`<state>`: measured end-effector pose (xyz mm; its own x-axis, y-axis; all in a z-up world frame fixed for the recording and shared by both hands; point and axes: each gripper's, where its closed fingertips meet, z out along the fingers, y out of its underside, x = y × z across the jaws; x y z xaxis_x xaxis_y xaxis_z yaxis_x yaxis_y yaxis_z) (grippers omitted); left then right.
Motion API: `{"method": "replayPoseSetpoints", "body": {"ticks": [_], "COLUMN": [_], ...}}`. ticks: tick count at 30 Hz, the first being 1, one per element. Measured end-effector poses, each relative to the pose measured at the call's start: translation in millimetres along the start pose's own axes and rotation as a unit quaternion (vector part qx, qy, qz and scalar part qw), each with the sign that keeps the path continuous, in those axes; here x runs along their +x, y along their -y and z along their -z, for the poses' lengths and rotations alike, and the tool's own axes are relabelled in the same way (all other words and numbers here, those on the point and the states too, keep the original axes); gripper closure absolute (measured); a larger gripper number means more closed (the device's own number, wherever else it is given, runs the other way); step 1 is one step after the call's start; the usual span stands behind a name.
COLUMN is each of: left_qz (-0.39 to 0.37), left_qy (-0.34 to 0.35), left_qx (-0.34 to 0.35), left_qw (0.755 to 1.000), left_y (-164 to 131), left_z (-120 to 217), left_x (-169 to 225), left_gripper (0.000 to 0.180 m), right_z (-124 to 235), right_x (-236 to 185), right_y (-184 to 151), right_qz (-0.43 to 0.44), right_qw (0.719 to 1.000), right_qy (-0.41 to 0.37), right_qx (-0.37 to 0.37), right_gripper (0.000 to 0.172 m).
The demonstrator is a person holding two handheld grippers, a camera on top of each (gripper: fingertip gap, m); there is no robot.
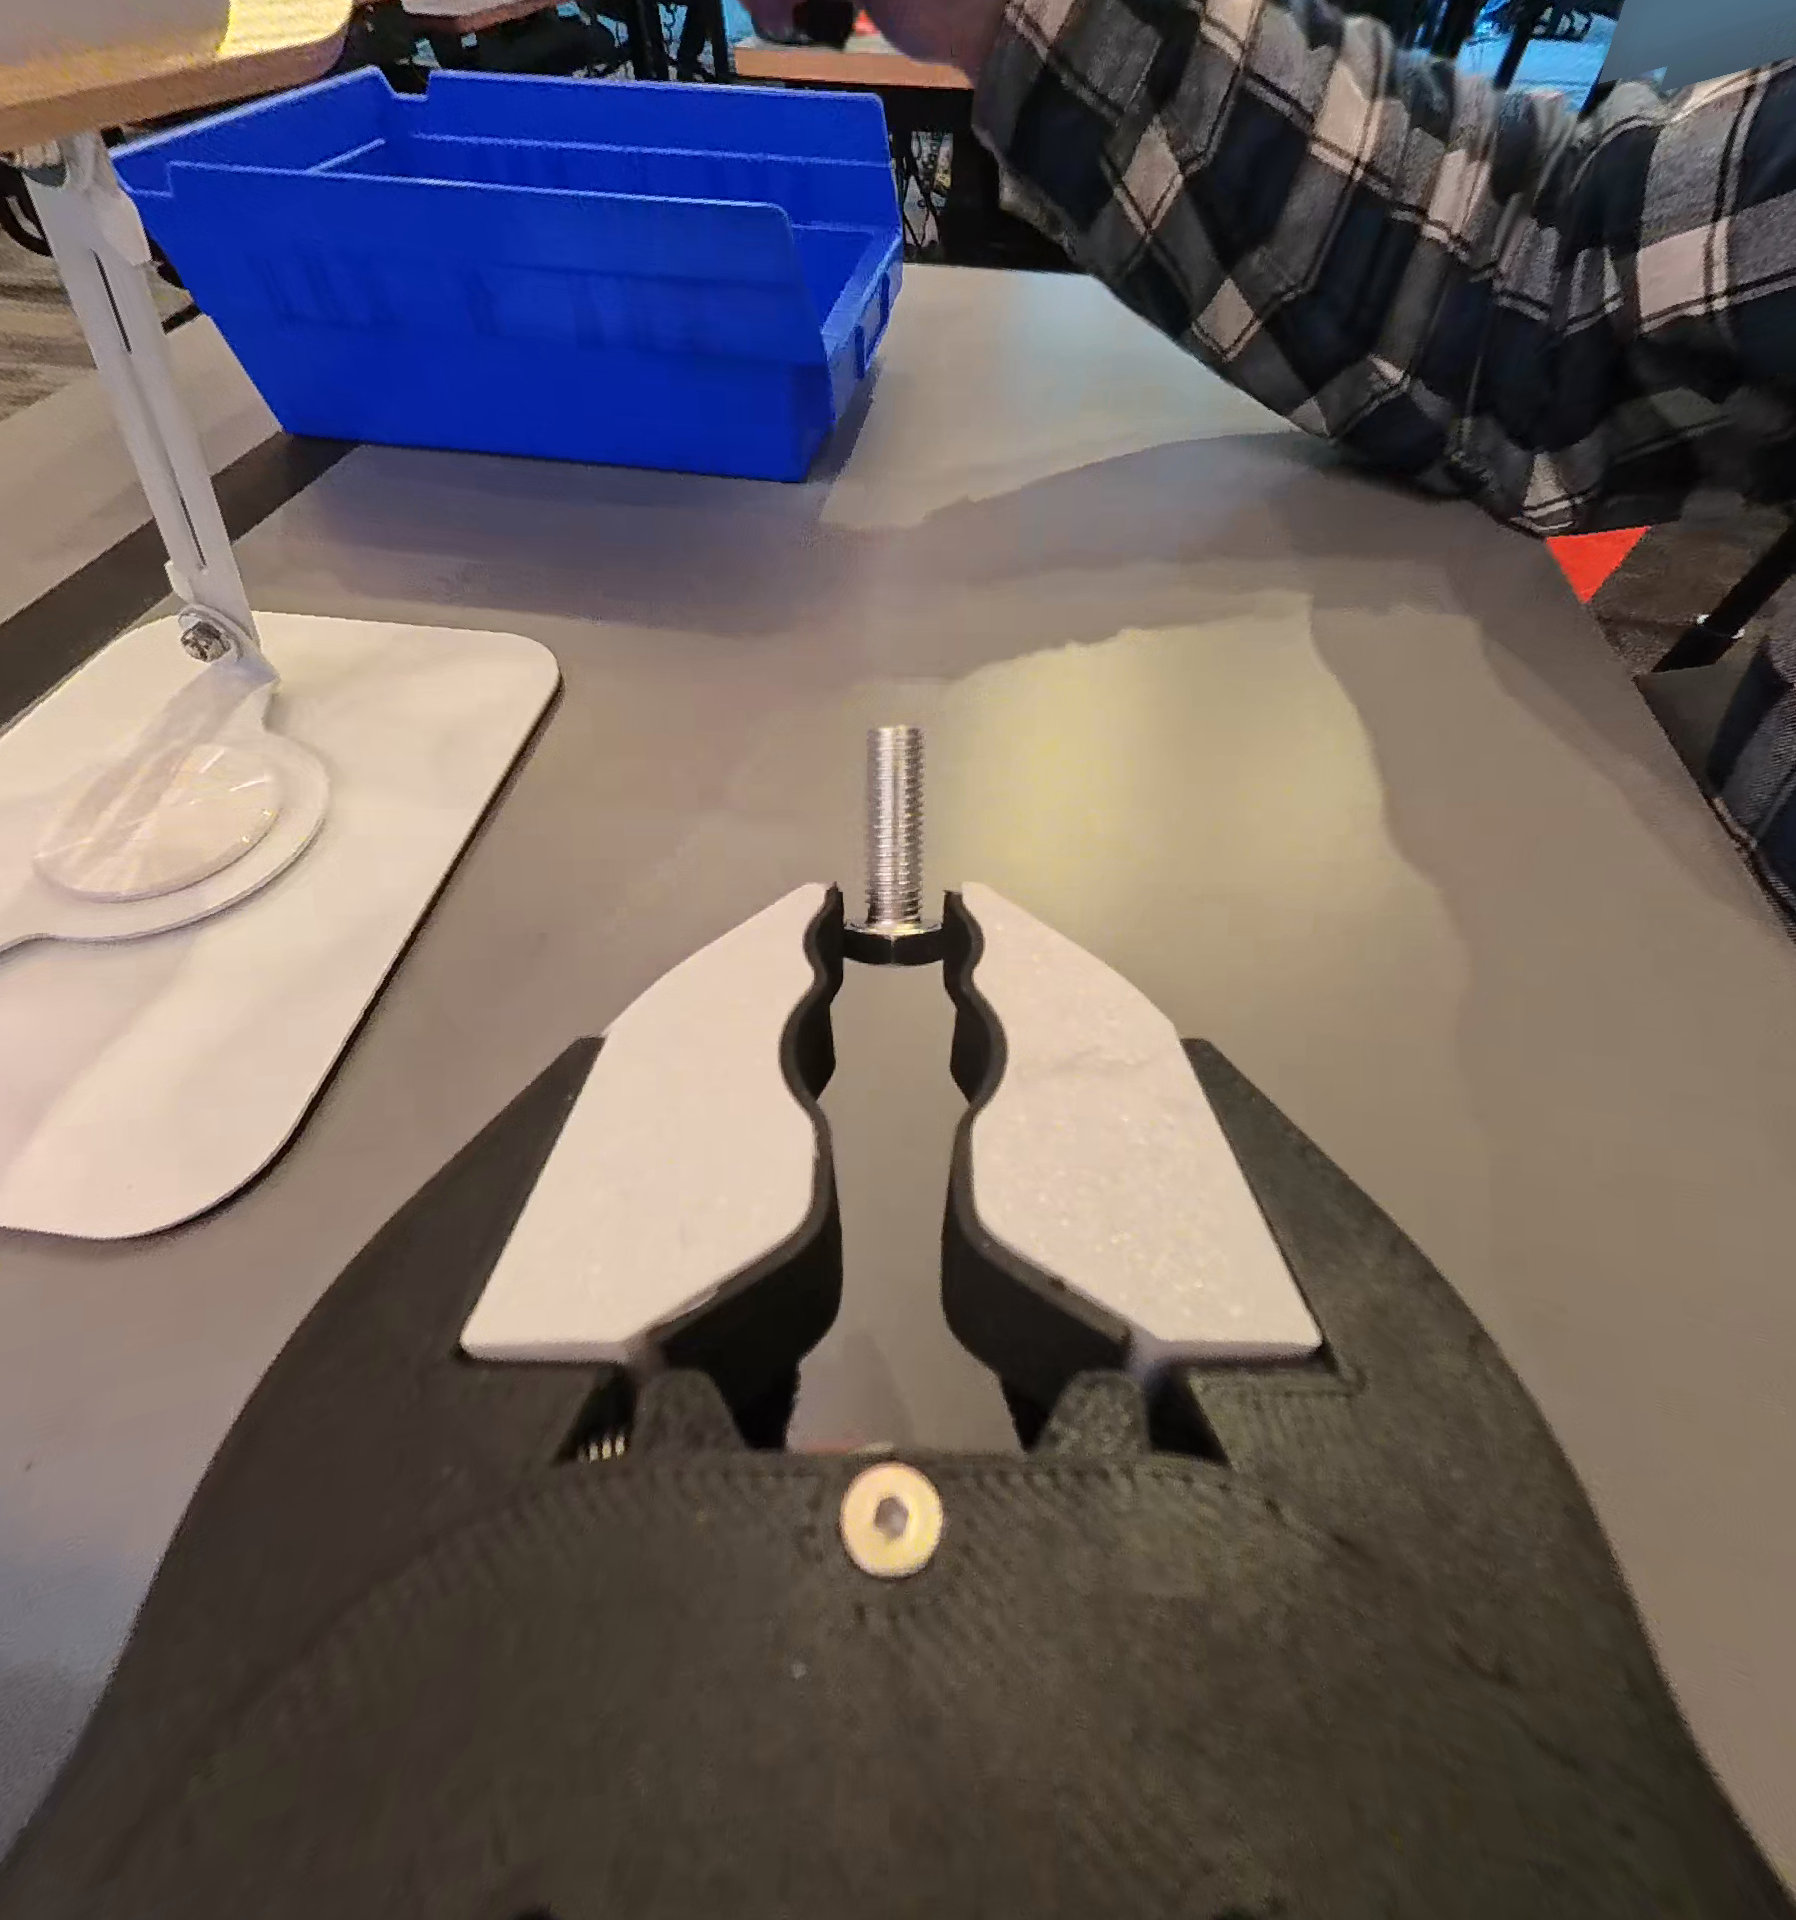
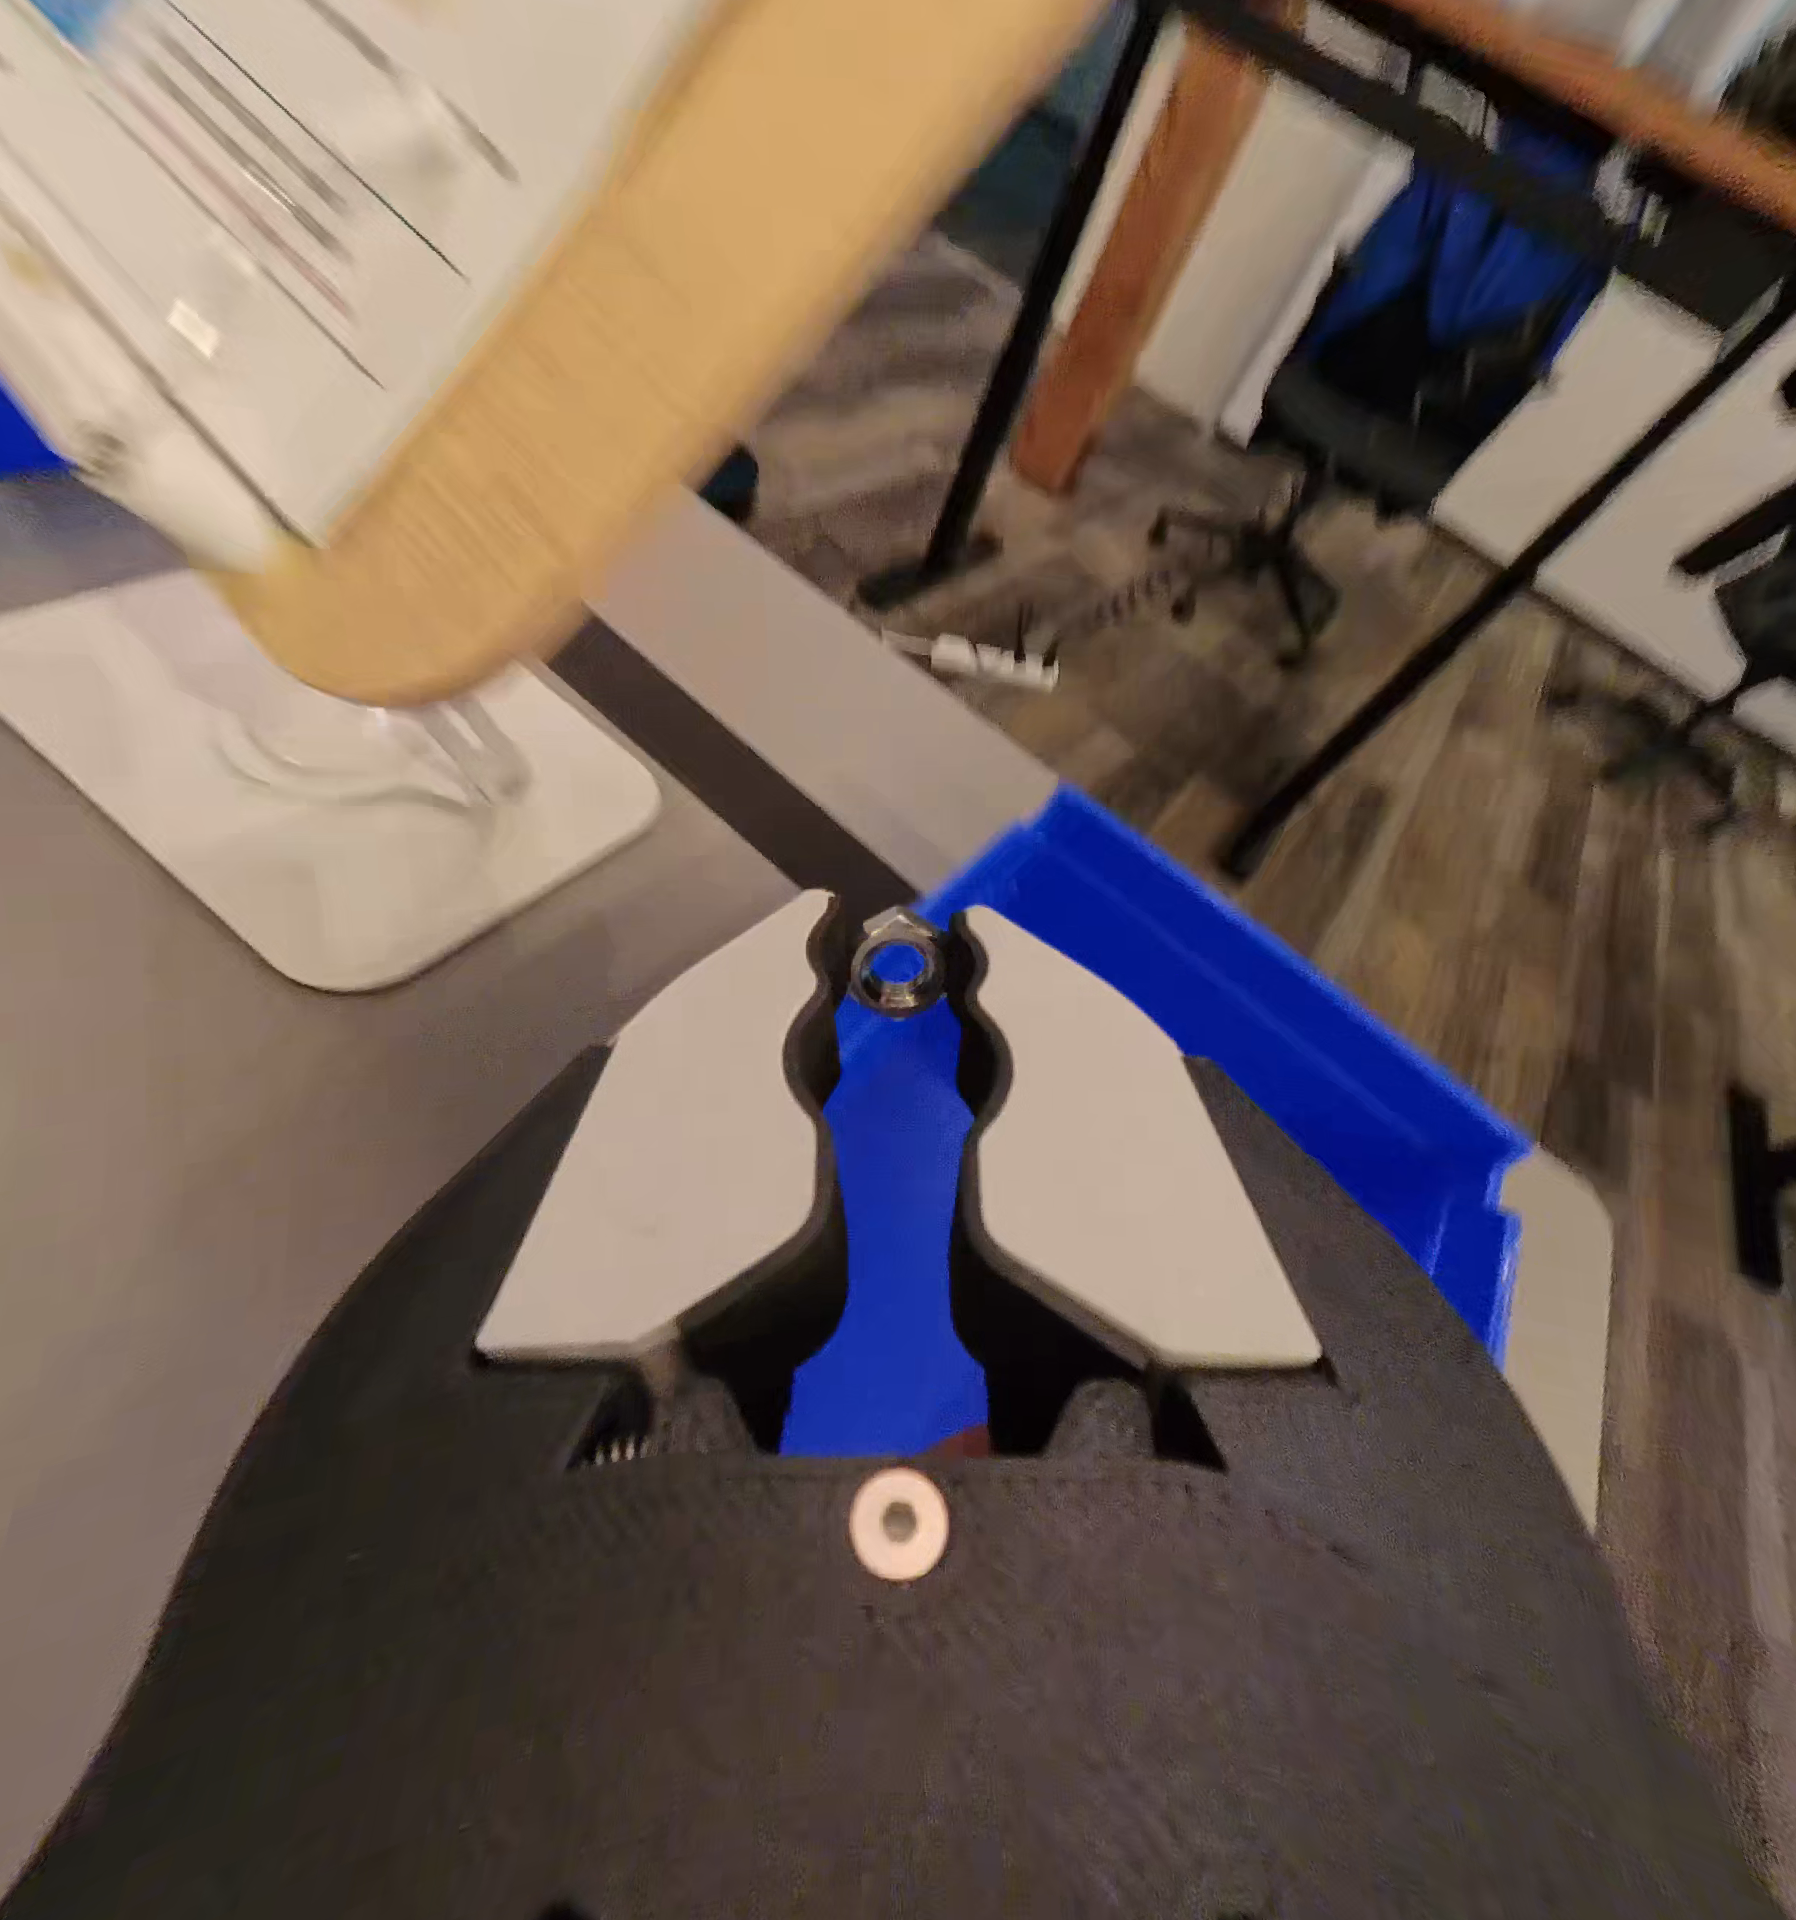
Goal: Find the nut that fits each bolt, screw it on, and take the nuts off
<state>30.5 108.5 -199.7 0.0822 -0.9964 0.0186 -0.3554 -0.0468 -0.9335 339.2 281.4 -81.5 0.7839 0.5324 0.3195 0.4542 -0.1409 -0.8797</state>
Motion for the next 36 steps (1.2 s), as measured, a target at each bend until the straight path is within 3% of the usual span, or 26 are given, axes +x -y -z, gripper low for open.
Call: {"method": "replayPoseSetpoints", "body": {"ticks": [4, 11, 16, 20, 24, 28, 32, 36], "left_qz": [0.003, 0.002, 0.001, 0.001, -0.011, -0.047, -0.119, -0.154], "left_qy": [0.002, 0.004, 0.003, 0.004, 0.020, 0.060, 0.152, 0.240], "left_qx": [0.003, 0.004, 0.001, 0.001, 0.009, 0.011, -0.009, 0.017], "left_qw": [1.000, 1.000, 1.000, 1.000, 1.000, 0.997, 0.981, 0.958], "left_y": [0.0, -0.5, -1.7, -2.1, 3.1, 13.3, 23.8, 45.7], "left_z": [-1.3, -1.2, -1.4, -1.2, 1.2, 6.5, 13.0, 27.2], "left_x": [-1.6, -2.7, -2.4, -2.8, -4.8, -8.2, -17.5, -25.5], "left_gripper": [0.163, 0.163, 0.163, 0.163, 0.163, 0.163, 0.163, 0.163], "right_z": [-24.4, -58.5, -65.6, -63.0, -44.2, -9.1, 20.4, 25.7], "right_x": [20.1, 11.6, 10.5, 24.3, 41.7, 22.9, -85.2, -194.0], "right_y": [-55.9, -134.3, -165.0, -162.1, -123.4, -22.4, 81.6, 129.0], "right_qz": [-0.042, -0.094, -0.130, -0.140, -0.121, -0.057, -0.035, -0.034], "right_qw": [0.995, 0.968, 0.950, 0.954, 0.969, 0.993, 0.988, 0.951], "right_qy": [0.002, 0.043, 0.045, 0.020, -0.022, -0.027, 0.135, 0.275], "right_qx": [-0.087, -0.230, -0.279, -0.263, -0.214, -0.095, 0.059, 0.140], "right_gripper": [0.152, 0.152, 0.152, 0.133, 0.135, 0.139, 0.146, 0.141]}}
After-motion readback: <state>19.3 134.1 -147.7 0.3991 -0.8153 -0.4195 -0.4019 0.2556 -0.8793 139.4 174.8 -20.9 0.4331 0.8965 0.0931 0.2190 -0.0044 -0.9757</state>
